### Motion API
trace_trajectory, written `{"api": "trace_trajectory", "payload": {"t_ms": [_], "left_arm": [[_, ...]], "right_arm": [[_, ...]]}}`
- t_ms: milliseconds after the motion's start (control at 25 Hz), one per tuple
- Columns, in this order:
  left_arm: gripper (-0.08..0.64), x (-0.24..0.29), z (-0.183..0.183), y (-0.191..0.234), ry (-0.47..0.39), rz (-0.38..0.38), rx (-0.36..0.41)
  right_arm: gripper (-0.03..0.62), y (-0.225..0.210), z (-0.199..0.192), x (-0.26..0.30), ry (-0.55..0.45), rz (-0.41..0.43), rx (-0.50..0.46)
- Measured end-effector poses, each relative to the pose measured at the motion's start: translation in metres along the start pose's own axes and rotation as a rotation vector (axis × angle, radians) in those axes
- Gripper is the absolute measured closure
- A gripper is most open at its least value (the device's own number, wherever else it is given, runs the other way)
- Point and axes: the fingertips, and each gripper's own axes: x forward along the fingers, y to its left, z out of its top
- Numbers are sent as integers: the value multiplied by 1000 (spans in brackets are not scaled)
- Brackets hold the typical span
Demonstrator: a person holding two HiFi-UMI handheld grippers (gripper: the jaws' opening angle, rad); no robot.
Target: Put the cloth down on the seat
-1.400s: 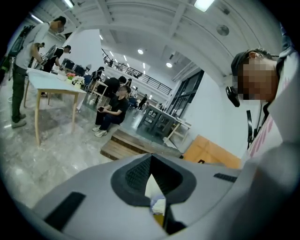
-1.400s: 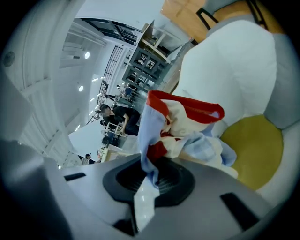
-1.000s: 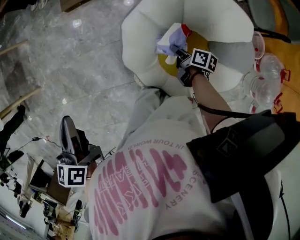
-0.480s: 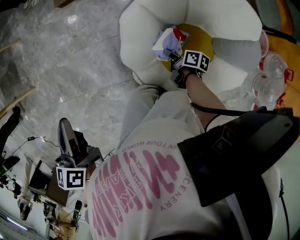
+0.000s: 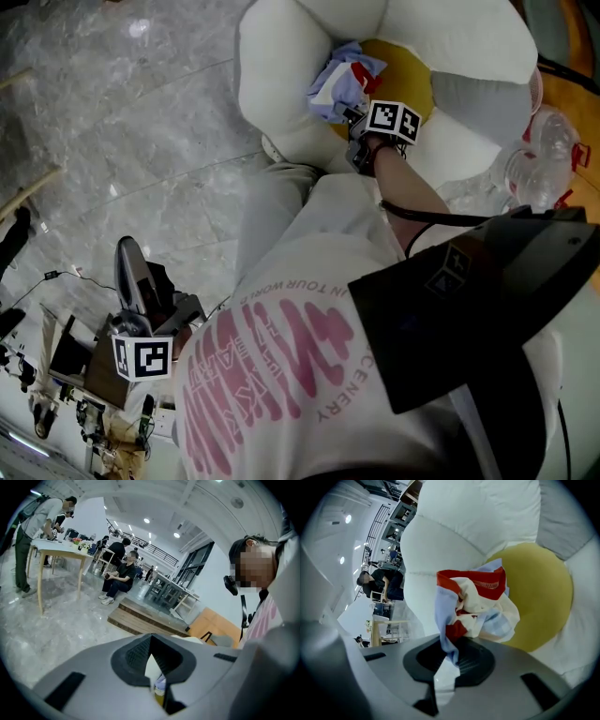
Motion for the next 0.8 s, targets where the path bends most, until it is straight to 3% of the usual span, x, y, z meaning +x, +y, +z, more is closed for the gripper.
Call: {"api": "trace_trajectory", "payload": {"t_ms": [280, 480, 680, 800], "left_arm": [[551, 1, -27, 19, -9, 25, -44], [551, -1, -36, 21, -15, 38, -50], [551, -7, -37, 31, -32, 64, -57], [551, -12, -41, 34, -38, 81, -62]], "right_arm": [[548, -19, 2, 25, 13, -69, -51], [548, -43, 10, 28, 32, -222, -61], [548, -54, 12, 35, 106, -387, -202], [548, -56, 15, 38, 115, -433, -235]]}}
